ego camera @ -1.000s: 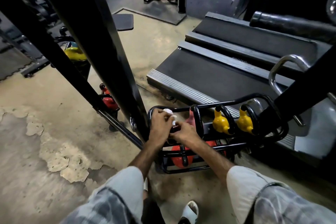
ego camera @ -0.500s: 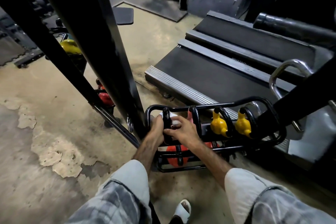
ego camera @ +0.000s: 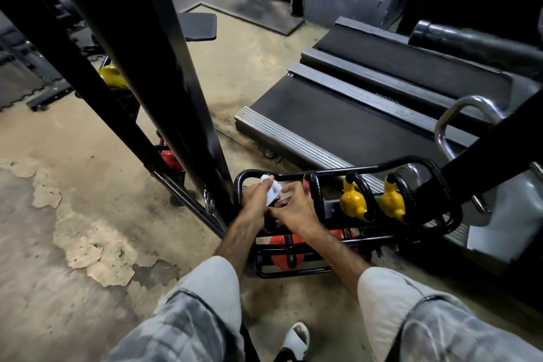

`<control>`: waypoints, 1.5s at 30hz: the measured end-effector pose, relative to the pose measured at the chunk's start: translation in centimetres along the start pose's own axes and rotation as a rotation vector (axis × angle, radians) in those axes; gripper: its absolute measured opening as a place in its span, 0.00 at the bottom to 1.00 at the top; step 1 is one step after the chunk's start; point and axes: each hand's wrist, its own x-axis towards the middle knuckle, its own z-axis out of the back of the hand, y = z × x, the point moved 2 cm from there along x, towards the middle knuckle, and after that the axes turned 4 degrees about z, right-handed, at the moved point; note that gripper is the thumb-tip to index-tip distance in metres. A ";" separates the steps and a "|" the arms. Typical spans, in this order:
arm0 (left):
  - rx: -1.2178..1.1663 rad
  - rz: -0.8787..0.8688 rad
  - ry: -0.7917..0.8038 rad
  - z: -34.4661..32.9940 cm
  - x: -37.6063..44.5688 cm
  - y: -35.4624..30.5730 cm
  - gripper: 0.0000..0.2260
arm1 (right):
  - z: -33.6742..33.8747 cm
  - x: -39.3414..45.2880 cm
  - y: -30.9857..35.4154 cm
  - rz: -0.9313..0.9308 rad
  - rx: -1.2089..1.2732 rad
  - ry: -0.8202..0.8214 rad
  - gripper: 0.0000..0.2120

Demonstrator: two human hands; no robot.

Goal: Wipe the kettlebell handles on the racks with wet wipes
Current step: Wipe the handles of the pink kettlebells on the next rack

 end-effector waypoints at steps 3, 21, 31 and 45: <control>-0.100 0.091 0.100 0.4 -0.3 -0.4 0.11 | 0.1 0.2 0.1 0.005 -0.032 -0.027 0.29; 1.225 -0.646 -0.207 -2.7 0.2 -3.8 0.08 | -1.1 0.9 -1.6 -0.073 0.099 0.025 0.26; 1.268 -0.485 -0.079 -2.2 2.7 -7.1 0.16 | -0.9 0.7 -2.1 -0.082 0.116 0.052 0.23; 1.503 -0.585 -0.054 -3.8 1.5 -6.6 0.11 | -1.4 1.0 -2.7 -0.058 0.048 0.008 0.25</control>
